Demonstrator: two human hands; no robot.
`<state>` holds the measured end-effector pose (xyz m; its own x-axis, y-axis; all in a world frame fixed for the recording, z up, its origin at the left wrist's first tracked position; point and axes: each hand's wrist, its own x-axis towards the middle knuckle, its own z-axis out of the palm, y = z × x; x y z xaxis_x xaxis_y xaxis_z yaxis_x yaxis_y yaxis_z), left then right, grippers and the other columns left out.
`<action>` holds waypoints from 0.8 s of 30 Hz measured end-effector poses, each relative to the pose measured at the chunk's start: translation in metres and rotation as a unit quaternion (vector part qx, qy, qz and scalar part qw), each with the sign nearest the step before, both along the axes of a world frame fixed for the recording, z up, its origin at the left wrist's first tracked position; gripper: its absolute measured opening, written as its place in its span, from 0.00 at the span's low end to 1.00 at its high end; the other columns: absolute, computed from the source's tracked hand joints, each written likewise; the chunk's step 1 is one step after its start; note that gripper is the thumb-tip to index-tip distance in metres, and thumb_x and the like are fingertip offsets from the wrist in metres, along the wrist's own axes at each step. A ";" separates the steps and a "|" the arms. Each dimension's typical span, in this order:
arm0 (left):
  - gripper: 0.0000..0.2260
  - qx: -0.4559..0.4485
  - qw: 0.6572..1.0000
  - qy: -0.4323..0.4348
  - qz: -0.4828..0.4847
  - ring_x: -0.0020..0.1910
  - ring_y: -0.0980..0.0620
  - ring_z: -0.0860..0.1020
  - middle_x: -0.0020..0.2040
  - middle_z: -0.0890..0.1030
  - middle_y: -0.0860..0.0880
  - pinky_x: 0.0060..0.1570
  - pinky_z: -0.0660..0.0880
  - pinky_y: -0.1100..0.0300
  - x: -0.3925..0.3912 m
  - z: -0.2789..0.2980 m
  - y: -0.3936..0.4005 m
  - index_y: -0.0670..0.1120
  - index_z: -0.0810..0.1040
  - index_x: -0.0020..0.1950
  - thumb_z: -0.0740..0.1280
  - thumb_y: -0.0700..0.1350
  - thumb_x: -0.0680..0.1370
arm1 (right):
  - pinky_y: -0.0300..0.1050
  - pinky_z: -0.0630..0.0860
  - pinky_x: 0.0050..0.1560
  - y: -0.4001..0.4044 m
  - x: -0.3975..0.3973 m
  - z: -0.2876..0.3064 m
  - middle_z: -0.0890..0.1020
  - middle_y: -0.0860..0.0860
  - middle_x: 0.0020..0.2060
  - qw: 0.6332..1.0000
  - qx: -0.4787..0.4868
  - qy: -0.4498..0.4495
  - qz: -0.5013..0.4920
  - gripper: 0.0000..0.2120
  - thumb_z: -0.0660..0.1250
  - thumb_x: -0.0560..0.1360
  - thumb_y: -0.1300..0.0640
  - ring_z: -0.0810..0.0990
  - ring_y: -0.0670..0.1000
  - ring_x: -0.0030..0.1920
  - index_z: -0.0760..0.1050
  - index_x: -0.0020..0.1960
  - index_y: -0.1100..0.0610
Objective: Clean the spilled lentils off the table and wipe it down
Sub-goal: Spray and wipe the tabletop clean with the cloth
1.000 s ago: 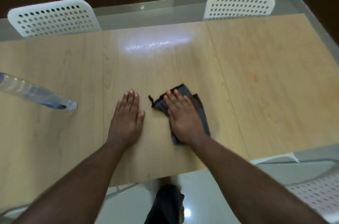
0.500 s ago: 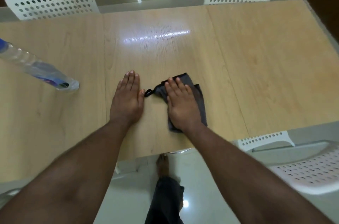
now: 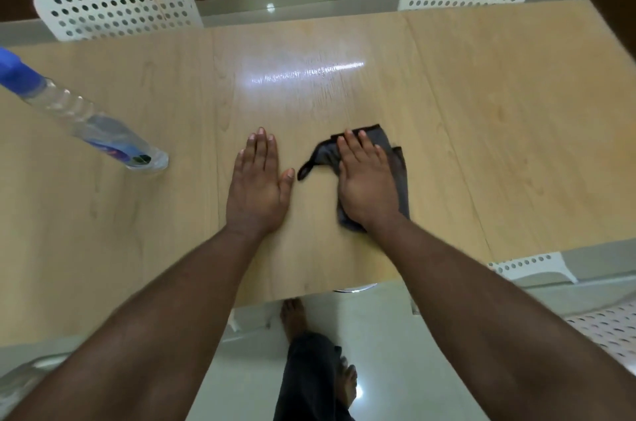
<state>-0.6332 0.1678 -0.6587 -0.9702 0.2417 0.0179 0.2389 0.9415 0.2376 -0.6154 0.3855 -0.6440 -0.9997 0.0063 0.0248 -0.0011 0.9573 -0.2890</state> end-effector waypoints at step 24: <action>0.32 -0.005 1.000 -0.021 -0.003 0.86 0.46 0.48 0.86 0.51 0.42 0.84 0.47 0.48 -0.169 0.013 -0.031 0.42 0.51 0.86 0.46 0.56 0.85 | 0.53 0.48 0.84 -0.037 -0.111 0.006 0.53 0.47 0.85 0.988 0.027 -0.042 0.148 0.27 0.49 0.88 0.51 0.44 0.47 0.85 0.54 0.86 0.52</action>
